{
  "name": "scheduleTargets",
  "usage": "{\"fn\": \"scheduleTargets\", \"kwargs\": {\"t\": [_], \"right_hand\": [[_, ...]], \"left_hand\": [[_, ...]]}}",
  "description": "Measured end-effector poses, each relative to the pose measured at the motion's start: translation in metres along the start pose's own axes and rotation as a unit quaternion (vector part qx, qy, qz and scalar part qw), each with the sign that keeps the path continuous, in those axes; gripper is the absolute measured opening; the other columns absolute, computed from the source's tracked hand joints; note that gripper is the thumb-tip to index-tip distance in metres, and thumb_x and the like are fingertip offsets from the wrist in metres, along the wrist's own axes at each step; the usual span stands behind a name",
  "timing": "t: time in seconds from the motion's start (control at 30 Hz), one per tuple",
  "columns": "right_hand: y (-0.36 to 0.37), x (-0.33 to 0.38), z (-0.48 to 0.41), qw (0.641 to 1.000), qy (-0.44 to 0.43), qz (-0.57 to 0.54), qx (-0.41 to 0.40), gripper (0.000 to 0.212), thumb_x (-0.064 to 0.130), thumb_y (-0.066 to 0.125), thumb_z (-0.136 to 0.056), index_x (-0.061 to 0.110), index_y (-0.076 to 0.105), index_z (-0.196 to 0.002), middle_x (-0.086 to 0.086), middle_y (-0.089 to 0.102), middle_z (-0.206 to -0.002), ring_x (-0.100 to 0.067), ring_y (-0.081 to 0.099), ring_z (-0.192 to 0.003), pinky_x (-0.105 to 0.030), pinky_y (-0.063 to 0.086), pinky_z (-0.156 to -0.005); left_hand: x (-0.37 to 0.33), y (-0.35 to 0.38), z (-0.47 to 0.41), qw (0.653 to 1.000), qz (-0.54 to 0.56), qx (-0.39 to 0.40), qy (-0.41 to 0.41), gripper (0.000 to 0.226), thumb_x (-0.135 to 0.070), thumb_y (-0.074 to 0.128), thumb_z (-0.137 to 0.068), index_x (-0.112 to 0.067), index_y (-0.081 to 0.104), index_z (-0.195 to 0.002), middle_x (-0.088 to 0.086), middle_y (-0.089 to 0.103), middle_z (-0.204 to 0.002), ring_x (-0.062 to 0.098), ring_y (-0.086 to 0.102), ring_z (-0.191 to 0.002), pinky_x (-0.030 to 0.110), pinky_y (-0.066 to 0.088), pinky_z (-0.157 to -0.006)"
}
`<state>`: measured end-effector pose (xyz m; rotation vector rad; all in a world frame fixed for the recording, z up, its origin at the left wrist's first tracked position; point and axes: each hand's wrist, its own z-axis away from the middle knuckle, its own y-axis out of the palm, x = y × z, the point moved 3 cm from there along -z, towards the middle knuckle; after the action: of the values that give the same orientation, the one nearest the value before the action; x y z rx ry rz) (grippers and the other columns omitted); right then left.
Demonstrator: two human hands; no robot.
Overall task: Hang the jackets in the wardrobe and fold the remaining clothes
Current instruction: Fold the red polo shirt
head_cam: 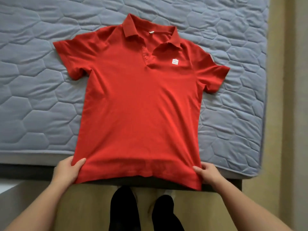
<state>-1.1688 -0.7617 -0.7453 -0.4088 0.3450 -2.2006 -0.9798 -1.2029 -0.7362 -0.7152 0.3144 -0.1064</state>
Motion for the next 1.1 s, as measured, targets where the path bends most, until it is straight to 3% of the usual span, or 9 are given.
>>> {"fn": "scheduleTargets", "kwargs": {"t": [0.13,0.23,0.33,0.47,0.53,0.63,0.7,0.9,1.1], "right_hand": [[0.0,-0.012,0.012,0.998,0.051,0.043,-0.003,0.021,0.009,0.066,-0.088,0.01,0.055,-0.07,-0.004,0.052,-0.057,-0.013,0.043,-0.05,-0.019,0.033,-0.045],[-0.017,0.022,0.005,0.996,0.001,0.079,-0.046,0.009,0.015,0.068,-0.084,0.009,0.064,-0.079,-0.008,0.062,-0.072,-0.018,0.055,-0.065,-0.025,0.041,-0.056],[-0.047,0.064,-0.021,0.992,-0.043,0.038,-0.114,0.017,0.017,0.065,-0.082,0.004,0.067,-0.092,-0.009,0.063,-0.082,-0.021,0.059,-0.081,-0.035,0.047,-0.076],[-0.074,0.129,-0.053,0.977,-0.064,-0.162,-0.127,0.027,0.017,0.062,-0.084,0.016,0.052,-0.109,-0.005,0.054,-0.074,-0.017,0.05,-0.061,-0.024,0.043,-0.053],[-0.088,0.166,-0.066,0.947,-0.086,-0.282,-0.126,0.031,0.016,0.057,-0.092,0.021,0.042,-0.118,-0.004,0.057,-0.08,-0.015,0.055,-0.062,-0.024,0.05,-0.05],[-0.113,0.205,-0.093,0.878,-0.103,-0.453,-0.116,0.036,0.026,0.056,-0.095,0.008,0.05,-0.125,-0.016,0.059,-0.126,-0.03,0.065,-0.103,-0.042,0.056,-0.085],[-0.125,0.219,-0.11,0.855,-0.107,-0.499,-0.09,0.019,0.031,0.057,-0.094,0.016,0.057,-0.106,-0.007,0.065,-0.112,-0.018,0.065,-0.087,-0.031,0.054,-0.068],[-0.151,0.231,-0.147,0.859,-0.147,-0.462,-0.163,0.013,0.014,0.062,-0.091,0.018,0.057,-0.079,-0.002,0.065,-0.085,-0.013,0.06,-0.069,-0.034,0.056,-0.068],[-0.155,0.26,-0.111,0.861,-0.328,-0.321,-0.219,0.039,-0.002,0.055,-0.087,0.011,0.054,-0.123,-0.006,0.062,-0.11,-0.009,0.058,-0.088,-0.021,0.049,-0.084]], "left_hand": [[0.004,-0.006,0.013,0.995,-0.065,-0.009,-0.071,0.033,-0.024,0.067,-0.087,0.0,0.062,-0.109,0.025,0.065,-0.11,0.041,0.058,-0.106,0.042,0.044,-0.086],[-0.027,-0.014,0.02,0.986,-0.087,-0.1,-0.105,0.056,-0.025,0.073,-0.08,-0.001,0.048,-0.123,0.027,0.049,-0.128,0.043,0.046,-0.119,0.051,0.04,-0.096],[-0.089,-0.015,0.024,0.976,-0.135,-0.171,0.009,0.065,-0.025,0.074,-0.076,-0.005,0.043,-0.13,0.023,0.042,-0.133,0.041,0.039,-0.124,0.055,0.036,-0.098],[-0.176,0.024,0.006,0.956,-0.162,-0.151,0.191,0.071,-0.024,0.067,-0.078,-0.01,0.036,-0.14,0.014,0.034,-0.147,0.033,0.029,-0.137,0.049,0.028,-0.109],[-0.217,0.053,-0.005,0.933,-0.194,-0.145,0.266,0.071,-0.026,0.062,-0.081,-0.013,0.032,-0.144,0.011,0.026,-0.154,0.03,0.019,-0.143,0.048,0.019,-0.114],[-0.271,0.1,-0.023,0.901,-0.23,-0.143,0.339,0.07,-0.032,0.052,-0.087,-0.018,0.024,-0.15,0.008,0.012,-0.159,0.026,0.006,-0.147,0.051,0.007,-0.116],[-0.291,0.131,-0.034,0.892,-0.251,-0.141,0.348,0.068,-0.038,0.044,-0.091,-0.019,0.019,-0.151,0.008,0.005,-0.16,0.027,0.002,-0.147,0.056,0.003,-0.115],[-0.293,0.168,-0.053,0.876,-0.334,-0.148,0.315,0.075,-0.045,0.02,-0.084,-0.012,0.015,-0.152,0.016,0.003,-0.159,0.035,0.003,-0.146,0.064,0.003,-0.11],[-0.305,0.155,-0.048,0.893,-0.348,-0.065,0.278,0.081,-0.049,0.033,-0.09,-0.016,-0.007,-0.152,0.011,-0.02,-0.158,0.031,-0.016,-0.145,0.062,-0.003,-0.111]]}}
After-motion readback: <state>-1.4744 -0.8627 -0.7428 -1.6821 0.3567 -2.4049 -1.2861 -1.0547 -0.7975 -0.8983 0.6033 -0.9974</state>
